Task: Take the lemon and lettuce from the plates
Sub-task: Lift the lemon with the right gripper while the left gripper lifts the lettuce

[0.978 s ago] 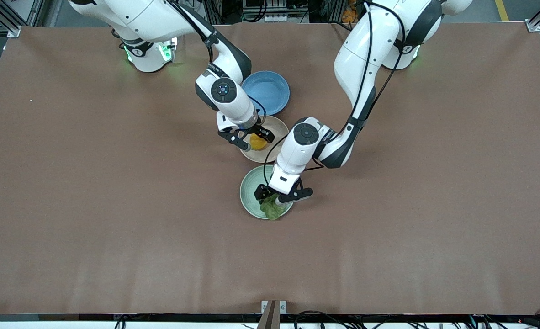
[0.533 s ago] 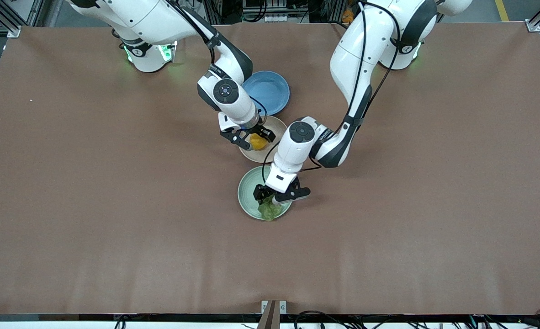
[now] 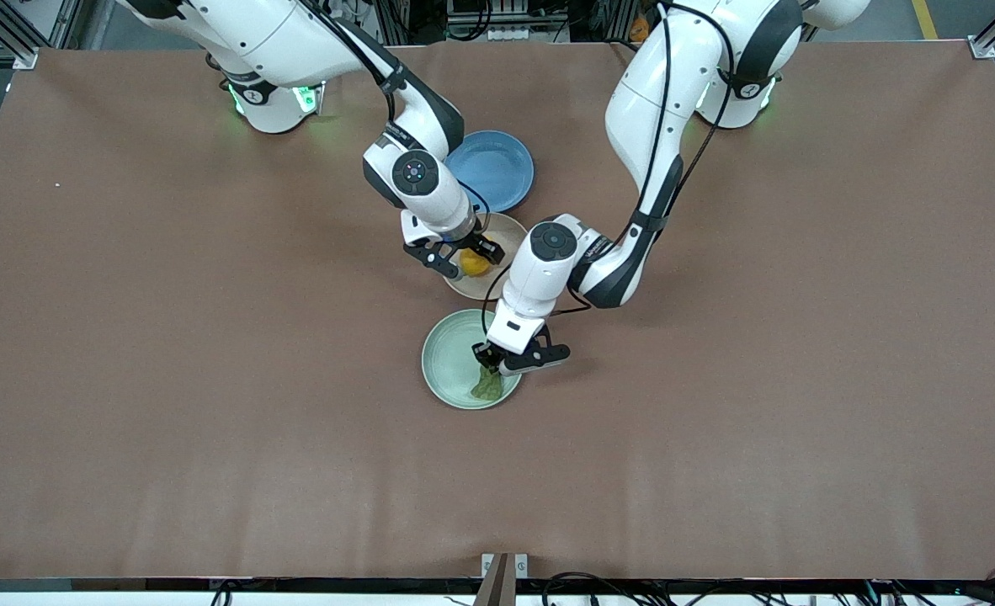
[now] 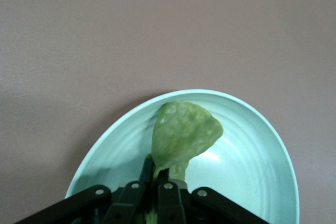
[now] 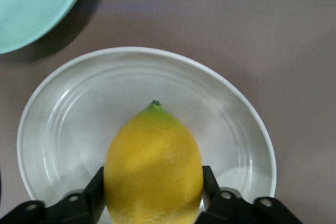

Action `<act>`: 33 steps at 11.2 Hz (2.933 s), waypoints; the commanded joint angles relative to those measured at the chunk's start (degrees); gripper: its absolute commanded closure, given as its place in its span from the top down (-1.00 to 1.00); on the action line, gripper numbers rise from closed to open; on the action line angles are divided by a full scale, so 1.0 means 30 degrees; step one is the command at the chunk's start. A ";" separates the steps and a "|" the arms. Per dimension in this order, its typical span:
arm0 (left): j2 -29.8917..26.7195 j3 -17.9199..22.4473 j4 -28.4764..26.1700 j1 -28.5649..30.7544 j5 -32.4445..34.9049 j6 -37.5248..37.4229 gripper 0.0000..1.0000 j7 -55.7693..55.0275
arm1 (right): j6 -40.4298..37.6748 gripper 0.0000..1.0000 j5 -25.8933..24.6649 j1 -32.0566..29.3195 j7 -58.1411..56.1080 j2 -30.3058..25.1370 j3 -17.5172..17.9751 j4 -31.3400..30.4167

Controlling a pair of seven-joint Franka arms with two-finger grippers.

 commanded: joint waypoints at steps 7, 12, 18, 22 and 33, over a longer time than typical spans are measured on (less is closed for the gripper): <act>-0.0755 0.0732 -0.0642 0.0483 -0.0057 -0.0080 -1.00 -0.0165 | -0.3677 -1.00 -0.0683 -0.1273 -0.0011 -0.2275 0.0231 0.0842; -0.0782 0.0732 -0.1109 0.0453 0.0175 -0.0080 -1.00 -0.0165 | -0.8950 -1.00 -0.0273 -0.3903 -0.5093 -0.5526 0.0552 0.1079; -0.1922 0.1494 -0.2167 0.0658 0.1642 -0.1802 -1.00 0.0710 | -1.2155 -1.00 0.1574 -0.7720 -1.6082 -0.7671 -0.1722 0.1050; -0.3619 0.1407 -0.2021 0.1446 0.1642 -0.5283 -1.00 0.2115 | -1.1980 -1.00 0.1223 -0.8101 -1.9809 -0.7408 -0.3807 0.0904; -0.6115 0.1201 -0.2137 0.6365 0.1262 -1.3548 -1.00 1.1572 | -0.8996 -1.00 -0.1590 -0.9624 -2.1311 -0.5128 -0.4193 -0.0269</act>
